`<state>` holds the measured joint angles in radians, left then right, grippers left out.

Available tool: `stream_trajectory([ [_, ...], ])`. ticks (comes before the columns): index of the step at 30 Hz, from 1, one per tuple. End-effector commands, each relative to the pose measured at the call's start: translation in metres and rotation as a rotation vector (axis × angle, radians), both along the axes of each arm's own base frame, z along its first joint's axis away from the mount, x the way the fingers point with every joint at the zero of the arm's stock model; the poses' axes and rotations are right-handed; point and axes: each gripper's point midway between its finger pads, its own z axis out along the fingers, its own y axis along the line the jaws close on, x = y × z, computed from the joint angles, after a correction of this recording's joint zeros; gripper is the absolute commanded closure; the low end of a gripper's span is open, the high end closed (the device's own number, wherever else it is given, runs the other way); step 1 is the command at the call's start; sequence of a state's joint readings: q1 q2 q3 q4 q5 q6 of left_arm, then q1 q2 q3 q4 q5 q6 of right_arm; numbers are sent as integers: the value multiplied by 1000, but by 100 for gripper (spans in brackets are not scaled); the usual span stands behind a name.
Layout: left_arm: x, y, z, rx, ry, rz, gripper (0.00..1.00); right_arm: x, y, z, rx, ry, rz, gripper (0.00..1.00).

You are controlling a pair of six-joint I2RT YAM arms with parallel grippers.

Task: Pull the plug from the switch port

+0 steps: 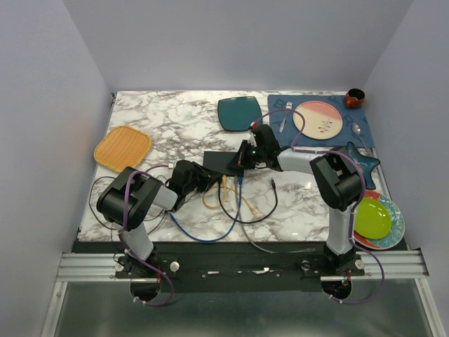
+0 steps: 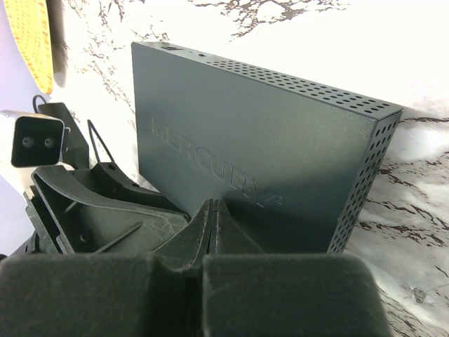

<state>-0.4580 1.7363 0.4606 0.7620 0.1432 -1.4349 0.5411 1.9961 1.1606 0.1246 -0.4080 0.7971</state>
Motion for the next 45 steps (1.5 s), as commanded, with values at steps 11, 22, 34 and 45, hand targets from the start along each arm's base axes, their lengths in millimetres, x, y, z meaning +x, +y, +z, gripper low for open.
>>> stream_trajectory([
  [11,-11,2,-23,16,41,-8,61,-9,-20,-37,-119,83,-34,99],
  [22,-20,7,-26,26,31,-17,57,-9,-20,-37,-120,82,-34,99],
  [34,-16,5,-26,37,42,-18,56,-9,-20,-37,-122,79,-33,99],
  [45,-13,6,-31,72,71,-13,79,-9,-20,-37,-122,78,-30,99],
])
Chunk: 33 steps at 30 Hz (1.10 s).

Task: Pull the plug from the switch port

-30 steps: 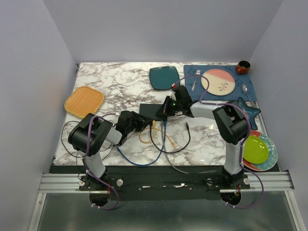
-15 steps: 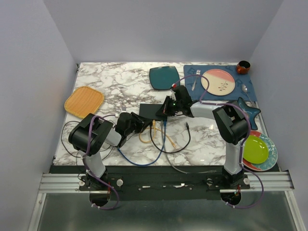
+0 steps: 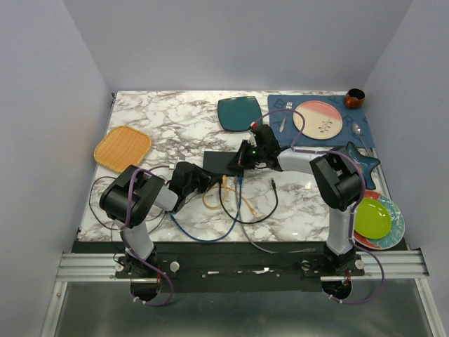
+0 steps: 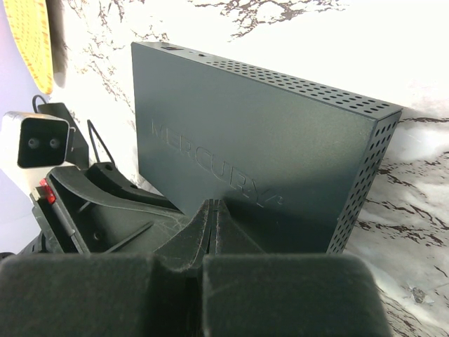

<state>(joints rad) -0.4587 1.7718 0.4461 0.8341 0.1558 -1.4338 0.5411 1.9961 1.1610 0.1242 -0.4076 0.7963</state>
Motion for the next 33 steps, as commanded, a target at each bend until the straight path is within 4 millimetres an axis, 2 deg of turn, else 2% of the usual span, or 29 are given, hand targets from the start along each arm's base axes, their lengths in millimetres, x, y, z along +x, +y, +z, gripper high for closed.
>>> stream_trajectory([
  [1,-12,9,-29,88,89,-1,81,-9,-20,-37,-123,78,-32,99],
  [5,-13,10,-28,92,85,0,100,-11,-23,-38,-135,77,-37,99],
  [8,-15,11,-29,98,85,0,100,-15,-22,-27,-156,28,-31,99],
  [9,-16,12,-30,99,86,0,100,-19,-17,-15,-156,-6,-11,99],
  [11,-16,12,-31,97,85,-2,100,-19,-13,-5,-170,-54,-6,99],
  [13,-17,11,-31,94,84,-3,100,-32,-9,1,-195,-66,31,99],
  [18,-17,11,-29,92,79,-7,100,-49,-5,-9,-216,-38,60,99],
  [23,-18,10,-29,91,78,-18,100,-55,-7,-21,-228,-6,66,99],
  [33,-33,10,-27,92,73,-64,100,-39,0,-18,-241,-12,47,99],
])
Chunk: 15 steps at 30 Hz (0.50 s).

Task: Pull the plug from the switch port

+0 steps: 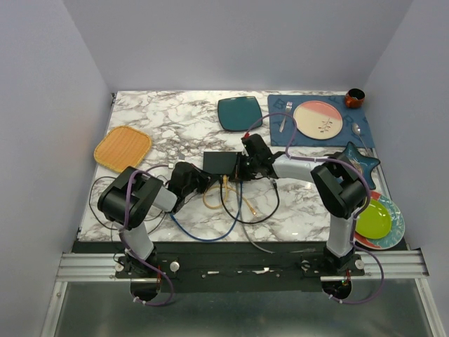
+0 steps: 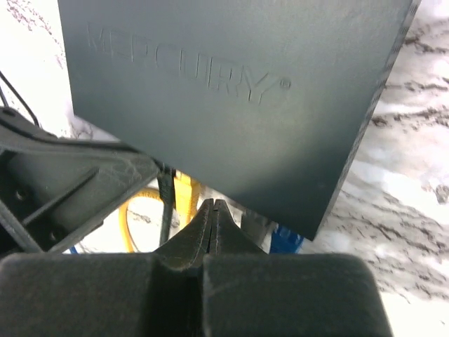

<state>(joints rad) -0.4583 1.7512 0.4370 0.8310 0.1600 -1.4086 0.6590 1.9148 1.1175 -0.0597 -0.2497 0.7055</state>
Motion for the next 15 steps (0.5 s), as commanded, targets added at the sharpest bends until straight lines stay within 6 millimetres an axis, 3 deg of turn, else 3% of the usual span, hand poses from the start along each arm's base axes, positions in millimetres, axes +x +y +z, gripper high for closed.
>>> stream_trajectory([
  [1,-34,11,-31,83,94,-54,100,13,2,-5,-36,-5,-18,99],
  [13,-46,13,-27,70,82,-70,100,21,7,8,-27,-29,-21,99],
  [15,-45,13,-26,66,80,-69,91,17,3,16,-22,-45,-15,99],
])
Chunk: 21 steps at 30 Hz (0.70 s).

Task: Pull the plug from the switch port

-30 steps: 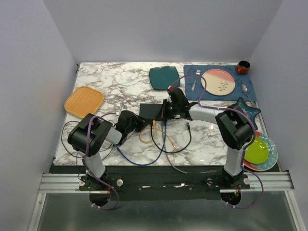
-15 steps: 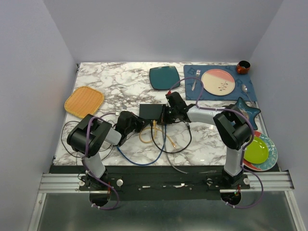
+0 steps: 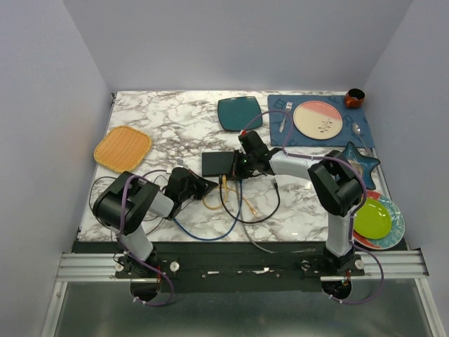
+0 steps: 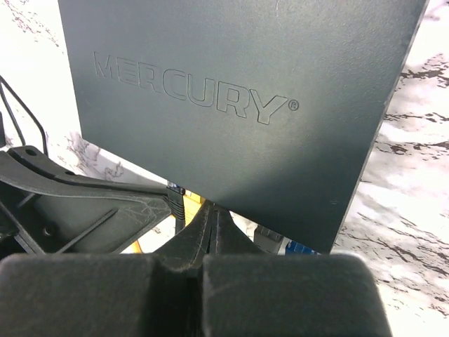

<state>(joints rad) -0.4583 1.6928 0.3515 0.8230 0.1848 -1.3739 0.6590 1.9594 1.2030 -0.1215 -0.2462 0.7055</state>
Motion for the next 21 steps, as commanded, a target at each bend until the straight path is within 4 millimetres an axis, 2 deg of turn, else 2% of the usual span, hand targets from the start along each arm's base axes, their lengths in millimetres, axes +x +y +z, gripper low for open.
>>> stream_trajectory([
  [1,-18,4,-16,37,57,-29,84,6,-5,18,-5,-68,-9,99],
  [2,-17,4,-12,33,48,-27,72,3,-9,17,-14,-70,-10,99],
  [5,-12,5,-6,33,24,-14,57,5,-14,36,-8,-122,-13,99],
  [6,-11,5,-4,33,19,-10,55,5,-13,41,-6,-133,-10,99],
  [9,-8,7,2,39,-1,-2,53,16,-11,55,-5,-166,-21,99],
  [12,-8,10,6,46,-14,5,52,23,-10,53,-20,-167,-21,99],
  [13,-10,12,5,54,-7,6,52,29,-7,58,-11,-175,-25,99],
  [15,-9,14,7,64,-19,13,51,36,-9,50,-18,-160,-35,99],
  [16,-9,14,6,68,-16,13,50,44,-6,55,-4,-168,-42,99],
  [21,1,12,5,51,-11,26,50,66,-12,34,7,-99,-72,99],
])
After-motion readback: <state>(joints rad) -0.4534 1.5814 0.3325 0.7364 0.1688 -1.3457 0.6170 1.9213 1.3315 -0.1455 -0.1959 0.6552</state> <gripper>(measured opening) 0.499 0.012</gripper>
